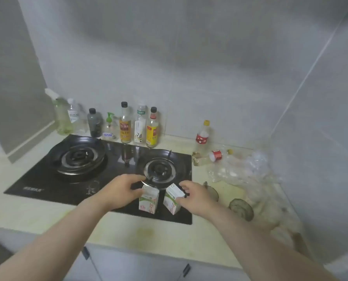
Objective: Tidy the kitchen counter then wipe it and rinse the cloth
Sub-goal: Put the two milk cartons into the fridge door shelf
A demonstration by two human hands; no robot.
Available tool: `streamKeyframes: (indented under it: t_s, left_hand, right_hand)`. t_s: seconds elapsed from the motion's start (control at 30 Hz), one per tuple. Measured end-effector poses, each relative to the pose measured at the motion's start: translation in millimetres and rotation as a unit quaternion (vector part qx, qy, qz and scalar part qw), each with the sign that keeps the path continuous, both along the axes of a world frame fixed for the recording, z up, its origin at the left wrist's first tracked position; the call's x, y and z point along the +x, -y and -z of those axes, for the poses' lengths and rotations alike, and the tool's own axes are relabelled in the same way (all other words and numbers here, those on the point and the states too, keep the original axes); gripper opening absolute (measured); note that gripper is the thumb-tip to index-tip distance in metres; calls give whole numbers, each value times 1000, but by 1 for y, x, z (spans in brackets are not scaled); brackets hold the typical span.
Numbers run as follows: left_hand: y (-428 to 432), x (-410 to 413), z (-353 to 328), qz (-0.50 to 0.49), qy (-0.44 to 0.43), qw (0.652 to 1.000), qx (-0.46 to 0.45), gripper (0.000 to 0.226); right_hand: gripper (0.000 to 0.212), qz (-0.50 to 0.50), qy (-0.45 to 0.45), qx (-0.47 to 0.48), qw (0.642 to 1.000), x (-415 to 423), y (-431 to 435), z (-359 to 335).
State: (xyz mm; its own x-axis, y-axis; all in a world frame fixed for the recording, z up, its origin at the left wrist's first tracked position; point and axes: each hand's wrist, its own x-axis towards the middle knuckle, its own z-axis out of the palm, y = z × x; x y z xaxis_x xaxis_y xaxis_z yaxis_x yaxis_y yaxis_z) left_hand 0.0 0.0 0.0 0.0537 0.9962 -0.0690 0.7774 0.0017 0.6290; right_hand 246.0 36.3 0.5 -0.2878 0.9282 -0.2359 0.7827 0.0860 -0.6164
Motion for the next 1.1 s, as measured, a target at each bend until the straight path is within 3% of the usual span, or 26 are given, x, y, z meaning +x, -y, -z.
streamKeyframes:
  t_s: [0.33,0.5,0.63,0.73,0.8,0.9,1.1]
  left_hand:
    - [-40,6,53,-4,0,999,-35,65]
    - [-46,2,76,0,-11,999,-48,48]
    - [-52,2,81,-9,-28,999,-30,53]
    - [-59,5,85,-11,4,999,-41,57]
    - [-62,6,92,-18,20,999,-47,44]
    - [-64,6,99,-49,66,994,-76,27]
    - [-53,-4,87,-123,189,969,-100,24]
  right_hand:
    - [62,13,8,35,999,1,-41,50]
    - [25,21,20,24,999,-6,-51,73]
    - [21,19,9,21,1000,-10,-55,87]
    - [32,33,-19,4,999,-11,-56,94]
    - [36,51,-38,-10,998,-10,-56,99]
    - [31,75,-53,-18,996,-10,-57,104]
    - [27,54,-103,-31,993,-5,-62,85]
